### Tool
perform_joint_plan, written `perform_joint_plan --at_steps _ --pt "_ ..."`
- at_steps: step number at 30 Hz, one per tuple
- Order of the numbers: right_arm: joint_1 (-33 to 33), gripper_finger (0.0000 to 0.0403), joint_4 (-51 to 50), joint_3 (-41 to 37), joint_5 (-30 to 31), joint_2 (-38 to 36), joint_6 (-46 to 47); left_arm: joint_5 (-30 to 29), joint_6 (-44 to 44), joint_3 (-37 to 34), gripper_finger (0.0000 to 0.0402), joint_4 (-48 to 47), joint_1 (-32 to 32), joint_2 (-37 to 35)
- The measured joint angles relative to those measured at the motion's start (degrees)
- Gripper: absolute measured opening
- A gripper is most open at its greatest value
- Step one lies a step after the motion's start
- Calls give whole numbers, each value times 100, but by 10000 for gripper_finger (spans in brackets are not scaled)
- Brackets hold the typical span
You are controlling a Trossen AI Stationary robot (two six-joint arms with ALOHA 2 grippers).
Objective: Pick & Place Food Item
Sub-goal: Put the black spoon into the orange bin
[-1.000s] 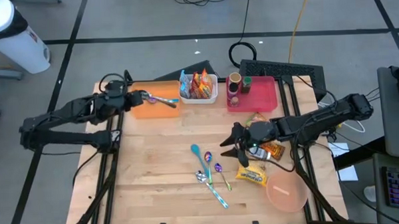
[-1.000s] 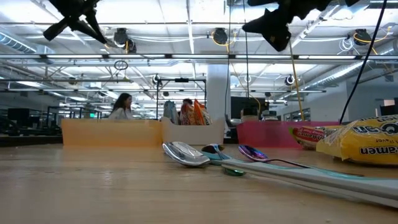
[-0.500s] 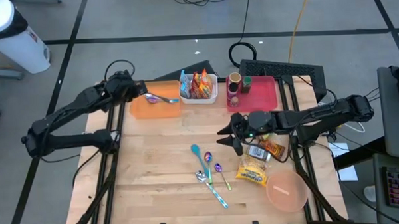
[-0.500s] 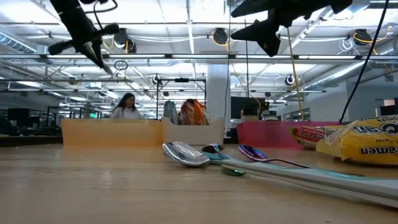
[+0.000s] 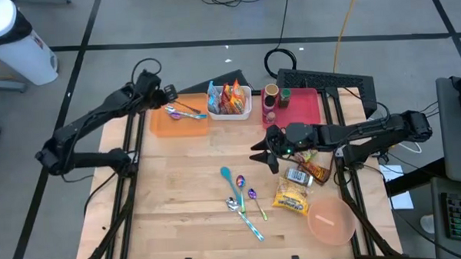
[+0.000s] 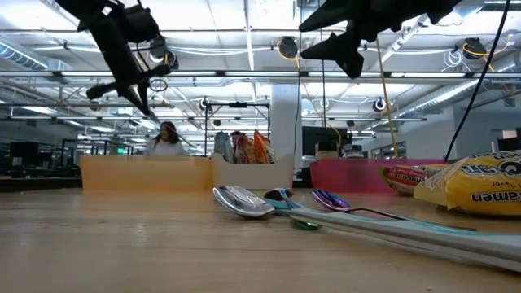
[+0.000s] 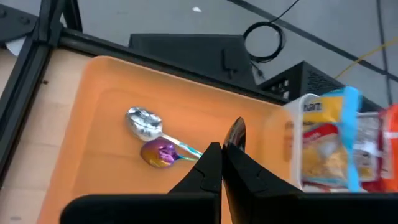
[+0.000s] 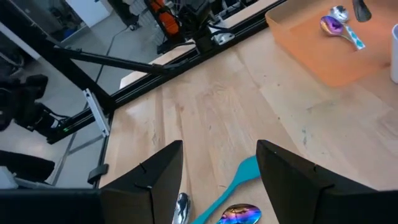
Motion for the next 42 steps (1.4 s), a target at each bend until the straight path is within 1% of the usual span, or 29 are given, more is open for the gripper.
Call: perform_joint_plan --at_steps 5,9,16,21,24,32,38,42 --pt "-32 196 -95 0 -2 0 0 248 171 -187 3 51 242 241" --pt "-36 196 -170 0 -2 0 0 376 120 -556 3 295 345 279" --pt "-203 196 -316 0 -4 0 0 577 -336 -1240 3 1074 349 277" --pt "-323 196 -303 0 -11 0 0 550 -616 -1592 4 1604 349 279" --pt "-392 196 -302 0 -142 1 3 540 -736 -1757 4 1782 349 279" --pt "-410 196 -300 0 -142 1 48 435 -1005 -2009 5 1836 349 277" --pt "-412 196 -301 0 -131 2 47 363 -1001 -2010 5 1813 349 278" --pt "-412 196 -301 0 -131 2 46 405 -1066 -2010 3 1811 356 437"
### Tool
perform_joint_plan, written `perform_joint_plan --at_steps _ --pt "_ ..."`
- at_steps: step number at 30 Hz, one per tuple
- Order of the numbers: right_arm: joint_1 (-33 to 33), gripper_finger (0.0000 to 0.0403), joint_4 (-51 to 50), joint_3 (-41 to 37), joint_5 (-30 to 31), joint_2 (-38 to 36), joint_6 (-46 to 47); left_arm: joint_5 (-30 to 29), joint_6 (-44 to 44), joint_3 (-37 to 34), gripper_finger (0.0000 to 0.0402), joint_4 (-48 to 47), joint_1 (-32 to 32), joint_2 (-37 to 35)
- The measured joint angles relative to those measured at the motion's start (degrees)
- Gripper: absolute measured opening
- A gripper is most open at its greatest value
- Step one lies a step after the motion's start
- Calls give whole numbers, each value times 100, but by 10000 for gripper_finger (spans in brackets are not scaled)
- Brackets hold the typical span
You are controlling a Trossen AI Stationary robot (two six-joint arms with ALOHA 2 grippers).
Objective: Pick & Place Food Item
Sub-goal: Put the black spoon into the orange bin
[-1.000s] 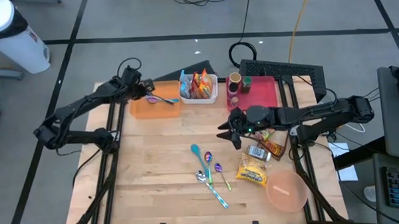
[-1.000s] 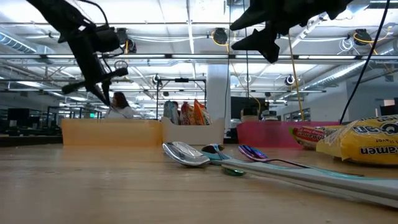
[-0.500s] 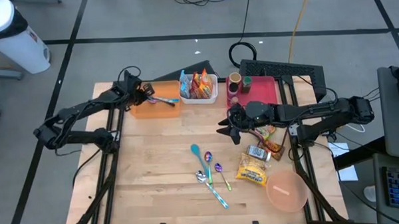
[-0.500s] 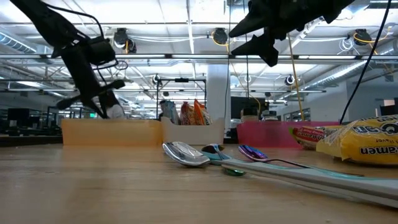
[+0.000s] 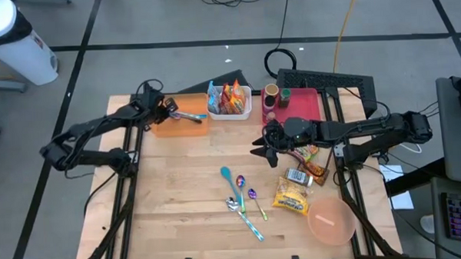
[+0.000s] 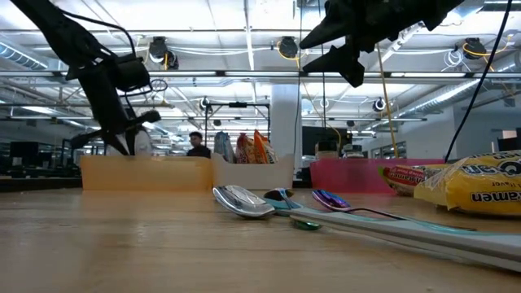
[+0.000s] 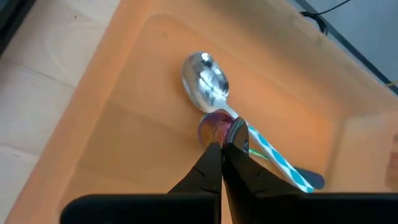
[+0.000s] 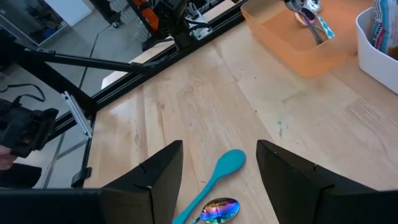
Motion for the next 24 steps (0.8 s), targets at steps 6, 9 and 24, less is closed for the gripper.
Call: perform_joint_plan --at_steps 6,9,24 --pt "2 196 0 0 2 0 9 224 -117 -2 10 -8 -2 269" --pt "2 196 0 0 2 0 95 291 -141 -2 6 24 -7 329" --pt "2 196 -2 0 4 0 85 270 -389 -16 40 -38 217 334"
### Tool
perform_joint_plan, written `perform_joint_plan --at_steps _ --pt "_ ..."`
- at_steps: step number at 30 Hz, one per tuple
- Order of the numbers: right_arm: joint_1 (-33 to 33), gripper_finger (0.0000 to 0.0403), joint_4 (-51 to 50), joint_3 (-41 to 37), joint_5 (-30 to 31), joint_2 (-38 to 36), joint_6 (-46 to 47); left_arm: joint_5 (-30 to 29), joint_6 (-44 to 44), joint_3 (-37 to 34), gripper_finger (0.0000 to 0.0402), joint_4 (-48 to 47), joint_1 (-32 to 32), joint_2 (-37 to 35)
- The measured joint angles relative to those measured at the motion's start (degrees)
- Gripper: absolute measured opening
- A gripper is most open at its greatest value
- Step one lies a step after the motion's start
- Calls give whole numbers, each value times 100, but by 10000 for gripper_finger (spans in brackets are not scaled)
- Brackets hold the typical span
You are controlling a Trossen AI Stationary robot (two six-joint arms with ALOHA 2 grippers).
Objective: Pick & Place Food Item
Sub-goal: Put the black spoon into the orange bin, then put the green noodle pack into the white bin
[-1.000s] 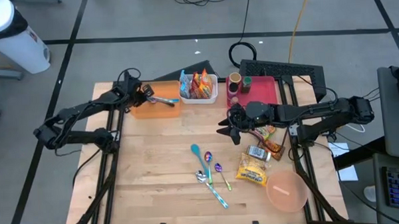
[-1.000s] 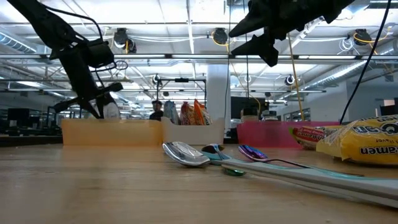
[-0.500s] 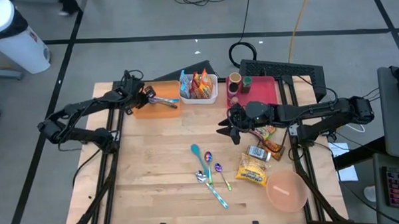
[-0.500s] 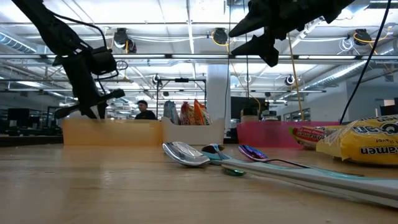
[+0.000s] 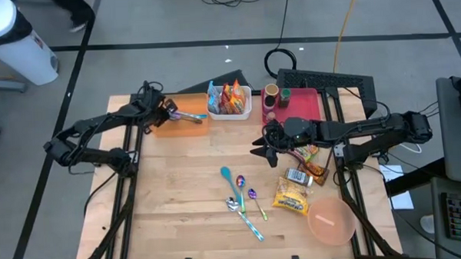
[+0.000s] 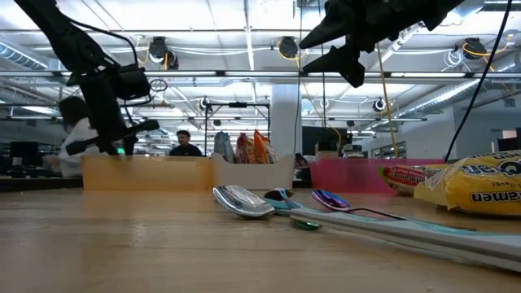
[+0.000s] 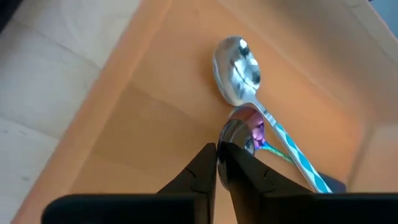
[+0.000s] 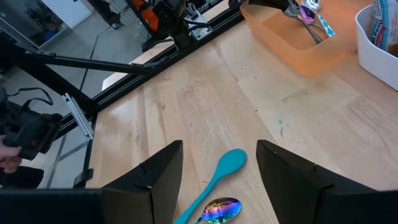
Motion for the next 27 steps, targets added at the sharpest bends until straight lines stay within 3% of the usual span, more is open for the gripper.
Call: perform_joint_plan --at_steps 15,20,23,27 --pt "0 196 0 0 0 0 -1 20 115 3 44 27 43 0" --pt "0 196 0 0 0 0 -1 107 103 5 68 83 43 -2" --pt "0 196 0 0 0 2 -1 380 99 5 83 314 47 -2" --pt "0 196 0 0 0 2 -1 1230 120 9 87 999 97 -39"
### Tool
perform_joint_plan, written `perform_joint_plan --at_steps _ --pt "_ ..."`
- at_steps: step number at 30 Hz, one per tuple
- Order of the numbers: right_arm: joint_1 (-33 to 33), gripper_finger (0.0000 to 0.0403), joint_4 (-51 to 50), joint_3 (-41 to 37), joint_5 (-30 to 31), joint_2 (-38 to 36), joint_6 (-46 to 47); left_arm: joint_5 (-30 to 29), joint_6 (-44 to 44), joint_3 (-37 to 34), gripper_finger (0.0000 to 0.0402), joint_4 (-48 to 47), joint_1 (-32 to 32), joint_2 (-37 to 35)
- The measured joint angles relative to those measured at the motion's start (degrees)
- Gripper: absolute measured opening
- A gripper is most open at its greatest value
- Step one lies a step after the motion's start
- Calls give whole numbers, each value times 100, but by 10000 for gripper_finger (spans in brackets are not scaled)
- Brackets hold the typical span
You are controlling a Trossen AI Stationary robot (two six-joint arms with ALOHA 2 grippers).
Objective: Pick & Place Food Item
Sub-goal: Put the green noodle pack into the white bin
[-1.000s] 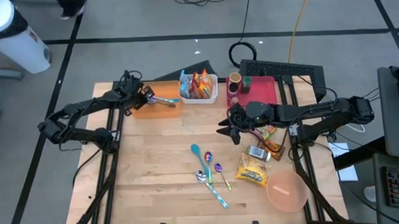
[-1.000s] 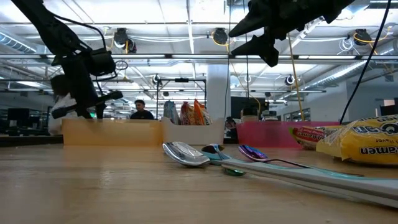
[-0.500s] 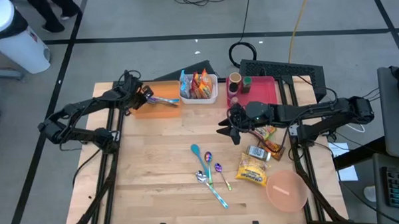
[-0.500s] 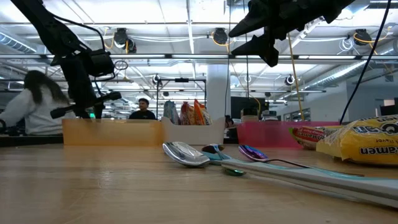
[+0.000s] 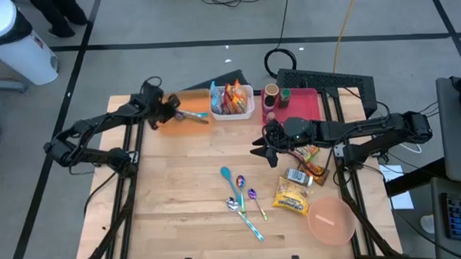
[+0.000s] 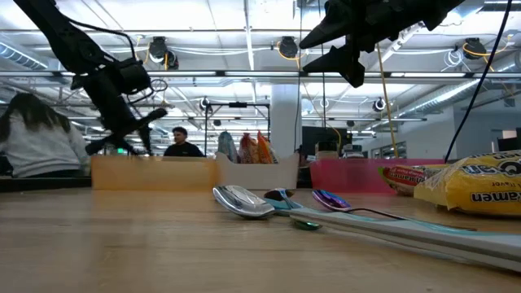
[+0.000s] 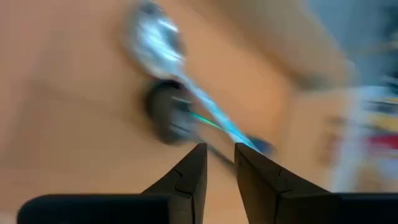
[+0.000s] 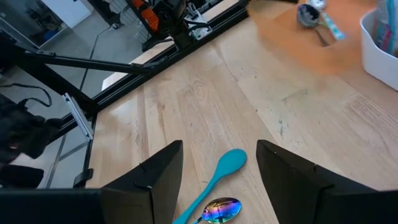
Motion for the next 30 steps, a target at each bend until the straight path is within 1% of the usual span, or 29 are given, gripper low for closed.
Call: perform_joint_plan --at_steps 4,7,10,13,17,20,22,24,27,30 --pt "0 196 -1 0 -2 -1 12 951 16 2 88 694 0 -257" --pt "0 196 0 0 -7 0 13 1534 -67 16 88 1134 -2 -647" --pt "0 196 0 0 -13 0 15 1885 -160 118 88 1129 -26 -1220" --pt "2 196 0 0 -17 0 17 2133 -34 327 88 1191 -150 -1906" --pt "20 196 0 0 -22 0 17 2489 -46 647 88 1802 -432 -2851" --pt "22 196 0 0 -24 0 20 2459 -45 910 88 2440 -777 -3490" --pt "22 196 2 0 -24 0 20 2343 138 1057 88 2816 -1066 -3856" --pt "22 196 2 0 -93 0 65 2168 445 1167 88 2988 -1410 -4205" --pt "15 196 7 0 -344 0 153 1736 1034 1267 88 3096 -1966 -4617" --pt "15 196 9 0 -592 0 152 1249 1579 1262 88 3040 -2482 -4740"
